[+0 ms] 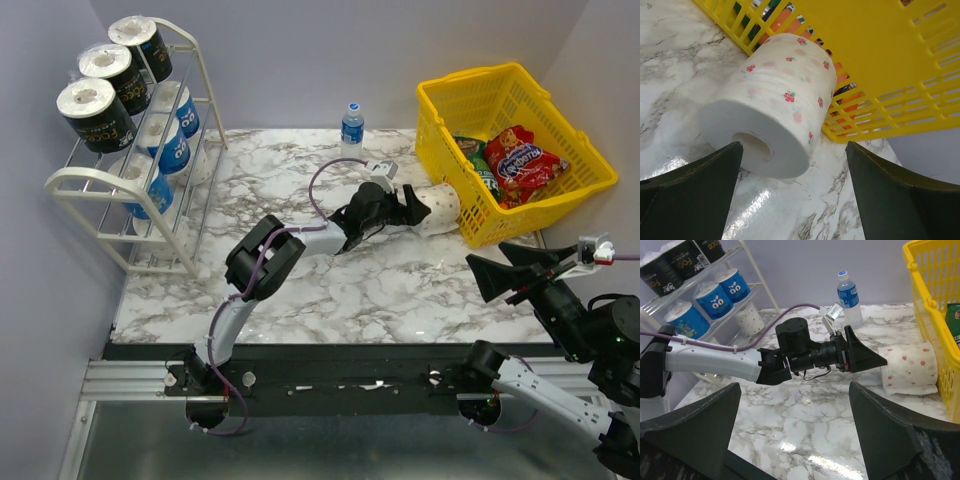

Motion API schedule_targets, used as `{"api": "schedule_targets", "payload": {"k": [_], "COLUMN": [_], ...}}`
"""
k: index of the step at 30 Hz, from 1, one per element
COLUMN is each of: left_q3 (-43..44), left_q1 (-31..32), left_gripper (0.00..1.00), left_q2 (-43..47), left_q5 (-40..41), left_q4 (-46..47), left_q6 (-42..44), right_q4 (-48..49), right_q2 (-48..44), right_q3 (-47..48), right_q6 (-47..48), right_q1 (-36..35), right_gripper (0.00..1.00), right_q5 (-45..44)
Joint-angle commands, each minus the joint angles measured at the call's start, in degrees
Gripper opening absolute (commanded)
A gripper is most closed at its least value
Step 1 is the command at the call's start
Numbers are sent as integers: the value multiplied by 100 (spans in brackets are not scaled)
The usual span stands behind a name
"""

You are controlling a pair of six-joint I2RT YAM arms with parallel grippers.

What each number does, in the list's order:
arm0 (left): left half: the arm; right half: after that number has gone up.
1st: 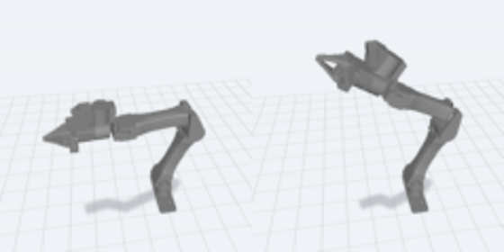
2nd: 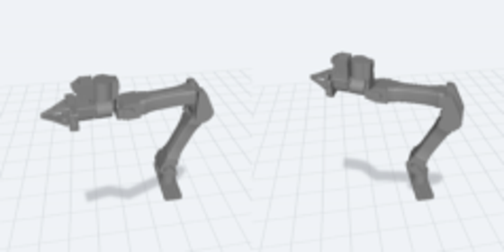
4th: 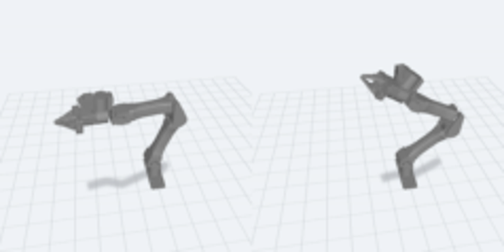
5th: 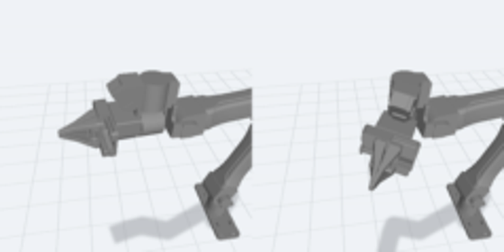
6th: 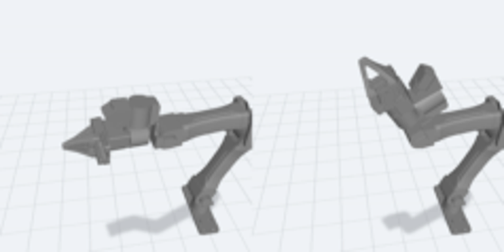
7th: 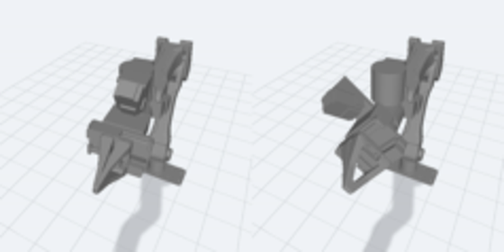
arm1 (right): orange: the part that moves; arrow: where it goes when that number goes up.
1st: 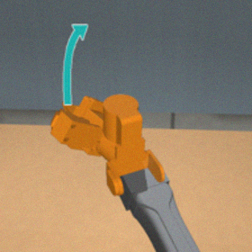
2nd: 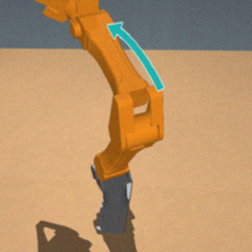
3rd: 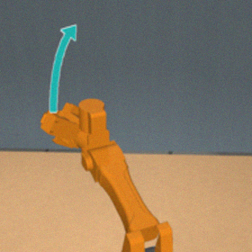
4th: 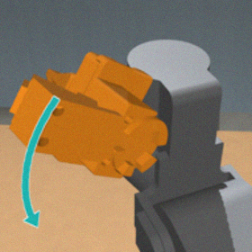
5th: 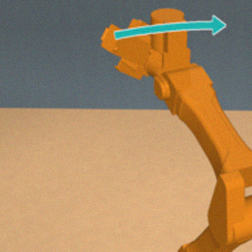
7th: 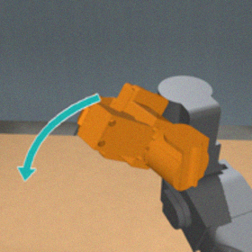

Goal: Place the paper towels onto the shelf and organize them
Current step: Pick up the paper towel from the center of the board.

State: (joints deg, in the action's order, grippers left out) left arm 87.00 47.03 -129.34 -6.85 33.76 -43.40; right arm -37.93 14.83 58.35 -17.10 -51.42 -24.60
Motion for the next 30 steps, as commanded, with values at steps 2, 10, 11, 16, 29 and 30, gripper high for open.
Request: {"api": "schedule_targets", "payload": {"k": [2, 10, 11, 16, 29, 30], "left_q3": [80, 677, 721, 976, 775, 714], "left_q1": [149, 158, 158, 158, 158, 167], "left_gripper": [96, 87, 86, 72, 43, 39], "left_q2": [-65, -601, -654, -777, -488, -183], "left_q5": [254, 263, 272, 290, 316, 368], "left_q4": [-185, -221, -212, -264, -325, -718], "left_q6": [-64, -125, -169, -169, 49, 164], "right_q4": [-188, -232, -232, -188, -223, -232], "right_q2": [-164, -217, -217, -209, -182, -174], "right_q3": [36, 54, 37, -51, 124, 142], "right_q6": [111, 154, 155, 137, 67, 67], "right_q1": [9, 0, 9, 9, 9, 0], "right_gripper": [98, 97, 97, 97, 96, 96], "right_q5": [-229, -343, -361, -397, -256, -247]}}
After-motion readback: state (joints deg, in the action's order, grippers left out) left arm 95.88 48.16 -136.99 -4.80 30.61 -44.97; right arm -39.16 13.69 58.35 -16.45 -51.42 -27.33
